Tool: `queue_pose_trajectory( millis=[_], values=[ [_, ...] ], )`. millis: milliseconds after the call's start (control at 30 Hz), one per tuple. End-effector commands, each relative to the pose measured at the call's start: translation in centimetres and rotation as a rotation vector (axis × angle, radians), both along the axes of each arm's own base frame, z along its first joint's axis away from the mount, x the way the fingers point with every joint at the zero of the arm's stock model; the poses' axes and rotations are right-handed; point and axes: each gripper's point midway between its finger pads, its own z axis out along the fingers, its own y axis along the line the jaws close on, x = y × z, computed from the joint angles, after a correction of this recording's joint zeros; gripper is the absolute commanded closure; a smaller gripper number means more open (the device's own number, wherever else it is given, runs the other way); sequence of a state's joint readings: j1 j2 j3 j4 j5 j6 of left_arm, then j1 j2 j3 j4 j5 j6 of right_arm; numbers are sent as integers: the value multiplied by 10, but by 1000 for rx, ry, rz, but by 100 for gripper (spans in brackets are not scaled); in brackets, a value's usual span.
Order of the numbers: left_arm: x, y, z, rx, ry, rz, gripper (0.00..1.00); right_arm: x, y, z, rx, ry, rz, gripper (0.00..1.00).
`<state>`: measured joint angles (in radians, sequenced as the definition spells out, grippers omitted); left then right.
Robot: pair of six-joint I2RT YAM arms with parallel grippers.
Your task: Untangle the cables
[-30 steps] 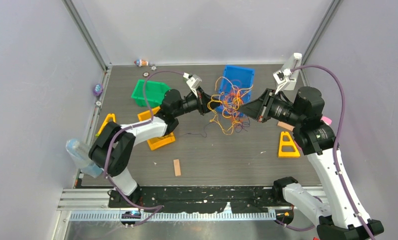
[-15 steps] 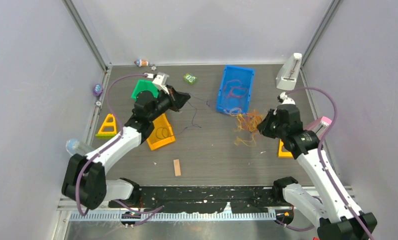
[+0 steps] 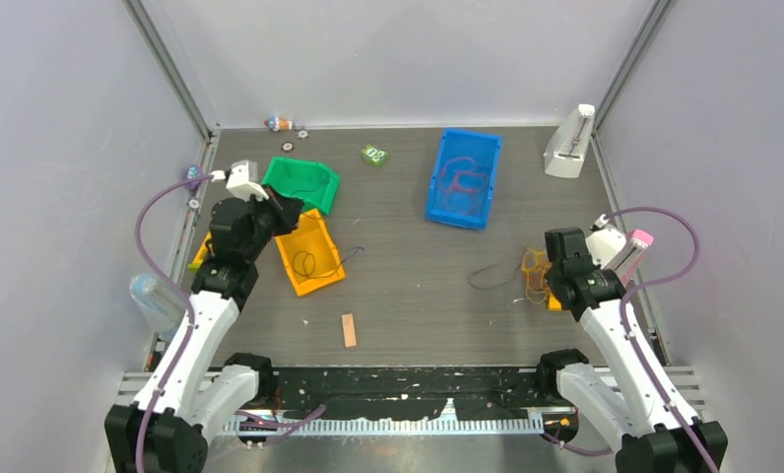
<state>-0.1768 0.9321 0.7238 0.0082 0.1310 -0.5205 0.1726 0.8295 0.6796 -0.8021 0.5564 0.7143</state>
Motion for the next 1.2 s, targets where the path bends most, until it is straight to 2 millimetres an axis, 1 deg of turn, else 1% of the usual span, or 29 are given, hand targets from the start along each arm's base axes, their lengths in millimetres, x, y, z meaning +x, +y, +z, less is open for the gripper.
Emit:
queue_pose_trajectory(
  millis=[0,33,67,100,133,167,200,233,300,367,467,500,600,667,733,800,867,967,1067,1133,1167],
  values=[
    [-13,45,11,-1,37,186,100,-11,-31,17,-51,-123,-196,95],
    [-16,50,15,-4,30,195,100,-10,-32,18,-48,-133,-193,95],
    [-17,51,19,1,19,190,100,-3,-24,18,-29,-151,-126,95],
    [-20,50,21,8,25,181,100,3,-11,16,16,-148,-48,95],
    [-21,49,26,11,25,168,100,10,-4,18,18,-155,24,95],
    [-23,47,28,15,28,156,100,17,12,18,72,-163,108,95],
    [-25,47,31,18,32,150,100,22,21,19,71,-162,190,95],
    [-27,47,35,25,29,152,100,25,37,19,124,-162,274,95],
    [-30,52,44,45,23,171,100,30,53,22,154,-170,376,95],
    [-34,60,54,72,16,204,100,33,63,25,169,-185,440,95],
    [-39,78,65,137,7,281,100,37,75,31,175,-206,516,95],
    [-39,87,66,160,6,323,100,38,80,30,183,-203,540,95],
    [-35,109,59,209,25,437,100,42,99,35,199,-214,611,95],
    [-31,115,56,228,39,472,100,45,111,39,208,-217,648,95],
    [-24,112,52,225,43,457,100,48,118,40,211,-213,668,95],
    [-12,102,36,207,88,407,100,51,123,40,214,-206,681,95],
    [-3,91,16,186,144,363,100,53,126,39,215,-202,690,95],
    [8,83,-22,165,212,335,100,56,130,37,219,-198,701,95],
    [17,82,-54,205,284,352,100,55,133,34,229,-195,707,95],
    [21,87,-75,292,353,388,100,55,134,33,235,-199,710,95],
    [20,88,-87,344,411,398,100,54,134,32,236,-197,711,95]
  ],
)
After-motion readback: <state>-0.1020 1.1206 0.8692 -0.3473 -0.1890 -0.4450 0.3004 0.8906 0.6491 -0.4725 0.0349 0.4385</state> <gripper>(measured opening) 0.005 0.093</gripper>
